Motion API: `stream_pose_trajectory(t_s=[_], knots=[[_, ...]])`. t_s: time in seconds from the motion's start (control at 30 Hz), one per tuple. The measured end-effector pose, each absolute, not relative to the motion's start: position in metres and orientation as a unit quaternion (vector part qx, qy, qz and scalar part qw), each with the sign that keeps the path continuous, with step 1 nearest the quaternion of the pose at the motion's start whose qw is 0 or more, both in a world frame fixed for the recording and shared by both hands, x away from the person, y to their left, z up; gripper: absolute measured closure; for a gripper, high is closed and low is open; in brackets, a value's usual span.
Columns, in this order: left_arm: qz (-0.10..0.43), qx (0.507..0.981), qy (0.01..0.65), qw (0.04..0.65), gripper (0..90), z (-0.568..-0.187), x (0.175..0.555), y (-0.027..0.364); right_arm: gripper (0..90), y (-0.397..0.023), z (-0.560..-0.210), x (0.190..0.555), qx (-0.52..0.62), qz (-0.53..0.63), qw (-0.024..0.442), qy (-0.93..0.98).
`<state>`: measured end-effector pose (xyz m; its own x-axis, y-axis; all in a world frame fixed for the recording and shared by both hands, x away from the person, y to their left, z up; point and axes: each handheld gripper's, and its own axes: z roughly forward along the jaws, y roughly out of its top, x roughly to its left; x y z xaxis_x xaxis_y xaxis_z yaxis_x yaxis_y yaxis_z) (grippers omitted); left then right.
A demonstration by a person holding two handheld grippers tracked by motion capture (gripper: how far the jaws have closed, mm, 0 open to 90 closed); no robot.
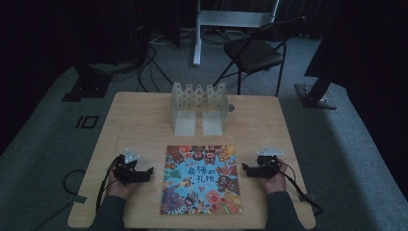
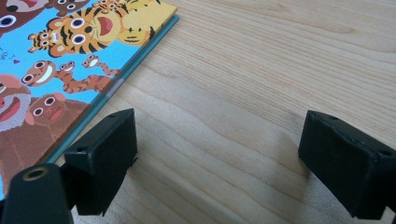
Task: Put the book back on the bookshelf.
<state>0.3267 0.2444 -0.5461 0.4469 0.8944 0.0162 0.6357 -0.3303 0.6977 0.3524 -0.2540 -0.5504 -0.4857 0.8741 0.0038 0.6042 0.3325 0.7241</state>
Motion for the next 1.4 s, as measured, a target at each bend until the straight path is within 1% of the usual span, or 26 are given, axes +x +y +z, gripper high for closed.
stream_pose_trajectory(t_s=[0.77, 0.8, 0.83, 0.87, 0.9, 1.0, 1.07, 1.13, 1.17, 1.2, 1.4], knots=[[0.205, 0.789, 0.485, 0.317, 8.3, -0.546, 0.326, 0.244, 11.8, -0.254, -0.55, 0.353, 0.465, 0.341, 0.197, 0.793], [0.205, 0.789, 0.484, 0.317, 8.5, -0.546, 0.326, 0.244, 12.9, -0.253, -0.55, 0.353, 0.468, 0.34, 0.197, 0.792], [0.205, 0.789, 0.484, 0.317, 8.8, -0.546, 0.326, 0.244, 17.0, -0.252, -0.549, 0.353, 0.473, 0.337, 0.196, 0.79], [0.206, 0.789, 0.483, 0.319, 9.2, -0.546, 0.326, 0.244, 22.9, -0.252, -0.547, 0.353, 0.475, 0.335, 0.197, 0.789], [0.206, 0.79, 0.481, 0.32, 10.4, -0.546, 0.326, 0.244, 25.4, -0.251, -0.546, 0.353, 0.473, 0.34, 0.195, 0.789], [0.206, 0.791, 0.479, 0.322, 14.2, -0.545, 0.325, 0.244, 29.3, -0.247, -0.542, 0.352, 0.464, 0.346, 0.199, 0.791], [0.205, 0.791, 0.479, 0.321, 14.2, -0.545, 0.325, 0.244, 31.9, -0.244, -0.535, 0.351, 0.454, 0.356, 0.205, 0.791], [0.205, 0.79, 0.479, 0.321, 14.2, -0.545, 0.325, 0.243, 32.3, -0.242, -0.532, 0.351, 0.451, 0.36, 0.207, 0.791], [0.206, 0.79, 0.48, 0.322, 14.2, -0.545, 0.325, 0.243, 35.3, -0.239, -0.526, 0.351, 0.443, 0.367, 0.208, 0.791], [0.206, 0.79, 0.48, 0.322, 14.2, -0.545, 0.325, 0.243, 36.4, -0.238, -0.524, 0.351, 0.438, 0.371, 0.208, 0.792], [0.205, 0.788, 0.485, 0.318, 15.3, -0.545, 0.324, 0.242, 38.2, -0.224, -0.513, 0.356, 0.413, 0.374, 0.212, 0.802]])
